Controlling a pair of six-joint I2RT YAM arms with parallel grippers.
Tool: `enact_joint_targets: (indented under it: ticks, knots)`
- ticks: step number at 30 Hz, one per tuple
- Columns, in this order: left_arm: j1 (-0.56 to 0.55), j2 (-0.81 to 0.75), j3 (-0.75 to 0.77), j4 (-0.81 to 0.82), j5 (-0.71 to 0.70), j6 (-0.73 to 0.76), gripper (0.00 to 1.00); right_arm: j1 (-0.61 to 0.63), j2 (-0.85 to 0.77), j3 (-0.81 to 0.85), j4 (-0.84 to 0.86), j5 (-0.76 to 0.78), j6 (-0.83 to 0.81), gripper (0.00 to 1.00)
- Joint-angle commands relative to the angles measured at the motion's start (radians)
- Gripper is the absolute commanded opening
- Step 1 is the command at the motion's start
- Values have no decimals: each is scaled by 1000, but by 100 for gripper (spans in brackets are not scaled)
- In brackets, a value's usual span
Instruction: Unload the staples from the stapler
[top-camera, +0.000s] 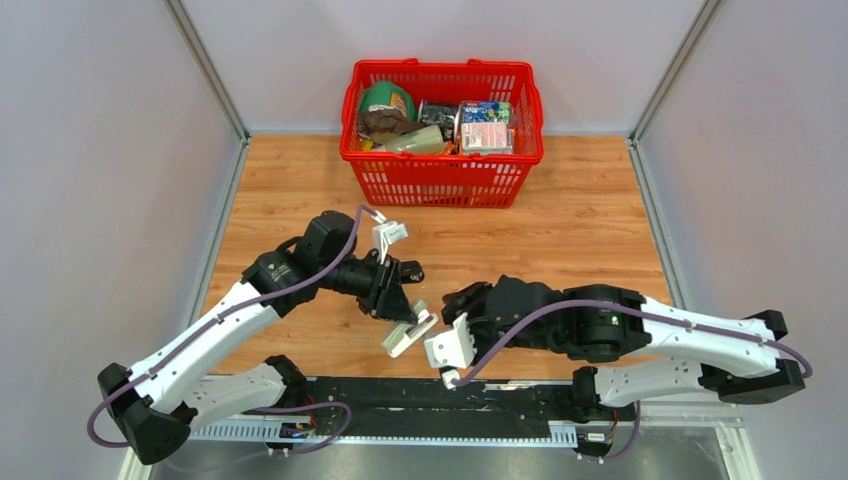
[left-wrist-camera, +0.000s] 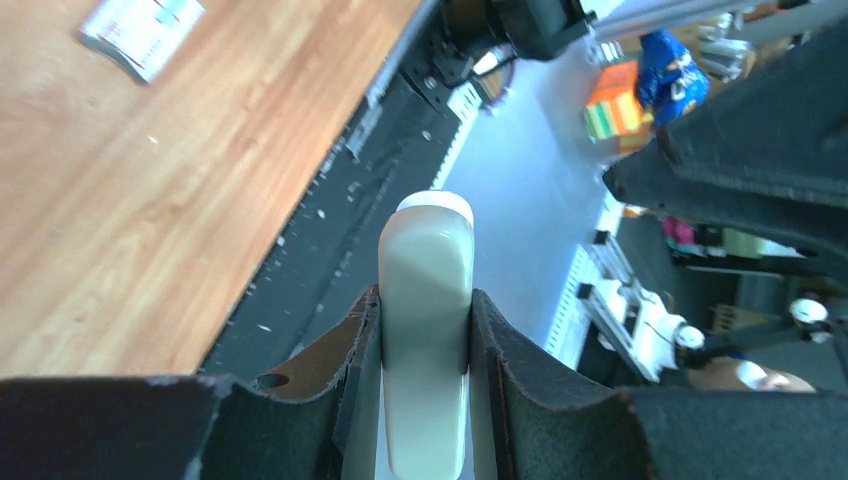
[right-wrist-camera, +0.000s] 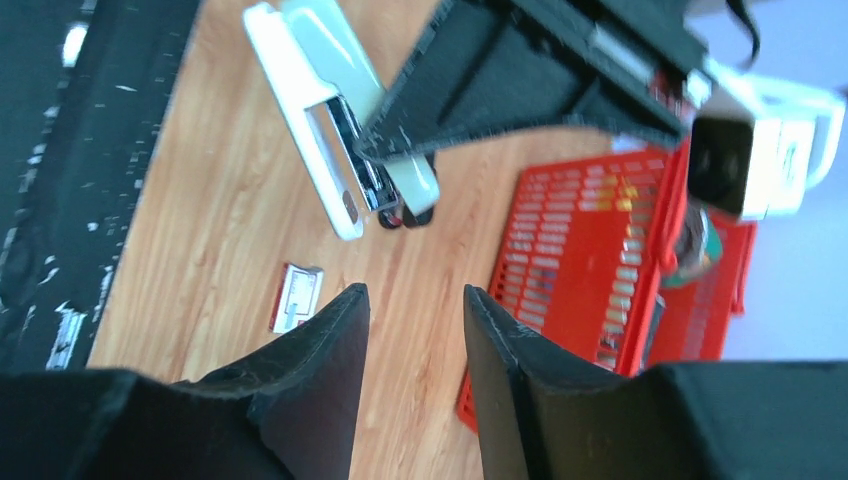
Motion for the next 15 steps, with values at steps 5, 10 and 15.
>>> enact_joint_targets:
  ticks: [5,10,15]
  knots:
    - [-1,87,205,-83,-233,232,0,-101,-155,-154,253,209,229,51]
    - [2,212,329,-180,-456,378,0,-182,-192,-227,310,243,405,58]
    - [60,296,367,-206,-627,397,0,-288,-177,-289,332,315,621,63]
